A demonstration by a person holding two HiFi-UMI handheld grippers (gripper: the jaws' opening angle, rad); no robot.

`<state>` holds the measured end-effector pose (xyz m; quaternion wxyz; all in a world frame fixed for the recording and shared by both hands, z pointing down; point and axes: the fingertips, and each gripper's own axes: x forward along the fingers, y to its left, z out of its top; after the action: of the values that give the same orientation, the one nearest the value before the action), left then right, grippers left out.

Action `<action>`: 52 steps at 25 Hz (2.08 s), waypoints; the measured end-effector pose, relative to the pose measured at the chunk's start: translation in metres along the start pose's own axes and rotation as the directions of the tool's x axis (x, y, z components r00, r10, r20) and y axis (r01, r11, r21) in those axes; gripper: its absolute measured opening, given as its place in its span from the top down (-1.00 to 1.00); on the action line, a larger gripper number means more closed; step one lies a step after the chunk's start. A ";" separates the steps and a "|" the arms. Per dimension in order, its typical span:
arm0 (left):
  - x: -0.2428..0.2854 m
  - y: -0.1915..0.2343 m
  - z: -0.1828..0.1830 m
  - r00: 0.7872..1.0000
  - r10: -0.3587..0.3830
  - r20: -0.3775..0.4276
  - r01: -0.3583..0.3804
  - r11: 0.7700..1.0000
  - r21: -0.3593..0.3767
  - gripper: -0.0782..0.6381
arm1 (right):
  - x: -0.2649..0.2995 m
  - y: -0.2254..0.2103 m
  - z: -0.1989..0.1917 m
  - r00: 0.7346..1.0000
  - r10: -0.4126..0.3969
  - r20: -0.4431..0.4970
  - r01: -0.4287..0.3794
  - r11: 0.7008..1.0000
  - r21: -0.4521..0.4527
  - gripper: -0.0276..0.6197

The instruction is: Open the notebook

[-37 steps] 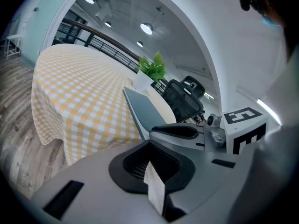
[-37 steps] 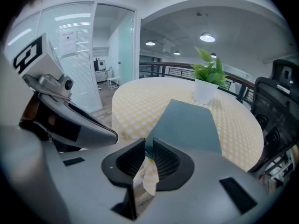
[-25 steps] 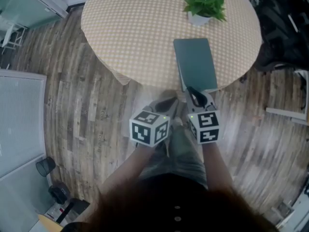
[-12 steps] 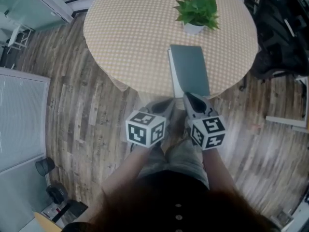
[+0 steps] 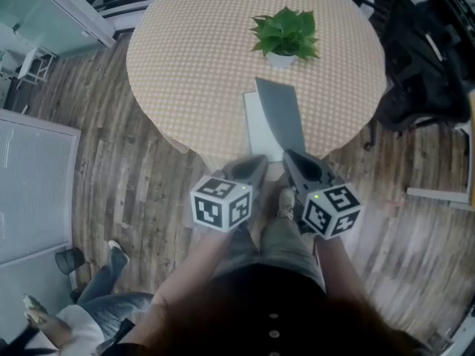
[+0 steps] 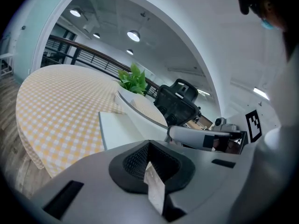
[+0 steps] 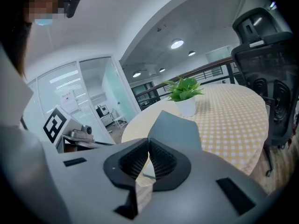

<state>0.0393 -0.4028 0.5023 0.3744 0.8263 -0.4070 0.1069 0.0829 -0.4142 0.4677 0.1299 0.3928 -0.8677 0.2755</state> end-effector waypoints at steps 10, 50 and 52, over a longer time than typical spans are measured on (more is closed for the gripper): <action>0.031 -0.034 0.026 1.000 -0.009 0.029 0.008 0.999 0.033 0.75 | -0.030 -0.032 0.020 0.998 0.054 0.043 -0.057 0.996 0.066 0.85; 0.168 -0.095 0.006 0.996 -0.042 -0.075 0.042 0.999 -0.008 0.75 | -0.083 -0.200 -0.017 0.996 -0.033 -0.088 0.050 0.977 0.206 0.84; 0.171 -0.096 0.001 0.995 -0.046 -0.091 0.046 0.999 -0.009 0.75 | -0.082 -0.207 -0.023 0.993 -0.053 -0.104 0.074 0.975 0.209 0.84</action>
<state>0.2217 -0.4673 0.5331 0.3977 0.8284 -0.3707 0.1346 0.2932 -0.4625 0.5283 0.1383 0.4179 -0.8128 0.3815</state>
